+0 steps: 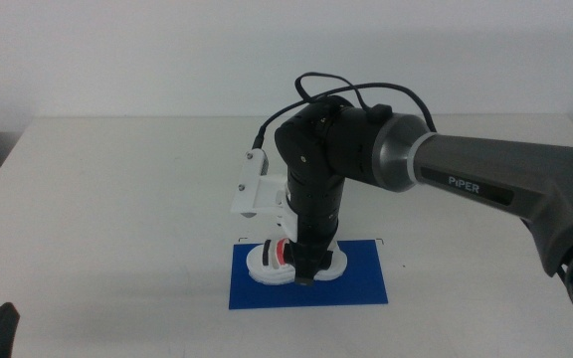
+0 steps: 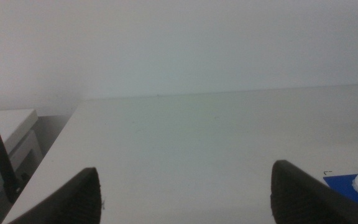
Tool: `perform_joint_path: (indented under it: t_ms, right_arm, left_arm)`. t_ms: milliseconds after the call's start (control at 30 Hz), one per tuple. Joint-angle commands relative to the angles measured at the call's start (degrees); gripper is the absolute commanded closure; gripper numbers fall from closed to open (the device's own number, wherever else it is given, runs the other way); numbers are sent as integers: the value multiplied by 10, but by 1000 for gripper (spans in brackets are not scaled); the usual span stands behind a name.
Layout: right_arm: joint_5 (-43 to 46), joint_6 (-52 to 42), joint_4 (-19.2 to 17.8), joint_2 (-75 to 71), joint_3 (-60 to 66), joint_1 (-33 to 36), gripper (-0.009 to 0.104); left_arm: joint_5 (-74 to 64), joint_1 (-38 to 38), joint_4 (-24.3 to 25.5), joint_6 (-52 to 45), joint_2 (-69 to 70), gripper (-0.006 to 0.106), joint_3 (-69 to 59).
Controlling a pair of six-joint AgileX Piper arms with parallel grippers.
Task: Use one arm to grab the shoe from the table and place it on the mat.
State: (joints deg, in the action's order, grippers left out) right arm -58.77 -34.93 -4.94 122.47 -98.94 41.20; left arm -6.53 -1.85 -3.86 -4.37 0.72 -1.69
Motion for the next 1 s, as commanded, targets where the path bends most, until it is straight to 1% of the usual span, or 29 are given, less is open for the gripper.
perform_joint_path:
  t_ms: [0, 200, 267, 400, 433, 467, 533, 600, 667, 733, 833, 967]
  right_arm:
    - [-3, -5, -7, -29, -15, -4, 99]
    - [-25, -5, -7, -23, -15, -4, 99]
    - [-25, -5, -7, -24, -15, -4, 96]
    - [-30, -7, -7, -24, -15, -4, 79]
    - [-23, -7, -10, -24, -15, -4, 38]
    - [-21, -7, -9, -24, -15, -4, 30]
    - [-12, -7, 9, -37, -15, -11, 18]
    - [5, -7, 34, -65, -15, -19, 10]
    - [17, 7, 53, -99, -11, -29, 6]
    - [35, 36, 62, -148, 11, -43, 6]
    - [95, 77, 62, -236, 86, -74, 6]
    - [197, 133, 67, -375, 221, -121, 6]
  left_arm:
    - [47, -2, -5, 3, 8, 7, -4]
    - [47, -2, -5, 3, 8, 7, -4]
    - [47, -2, -5, 3, 8, 7, -4]
    - [47, -2, -5, 3, 8, 7, -4]
    - [47, -2, -5, 3, 8, 7, -4]
    - [47, -2, -5, 3, 8, 7, -4]
    - [47, -2, -5, 3, 8, 7, -4]
    - [47, -2, -5, 3, 8, 7, -4]
    - [47, -2, -5, 3, 8, 7, -4]
    - [47, -2, -5, 3, 8, 7, -4]
    - [47, -2, -5, 3, 8, 7, -4]
    - [47, -2, -5, 3, 8, 7, -4]
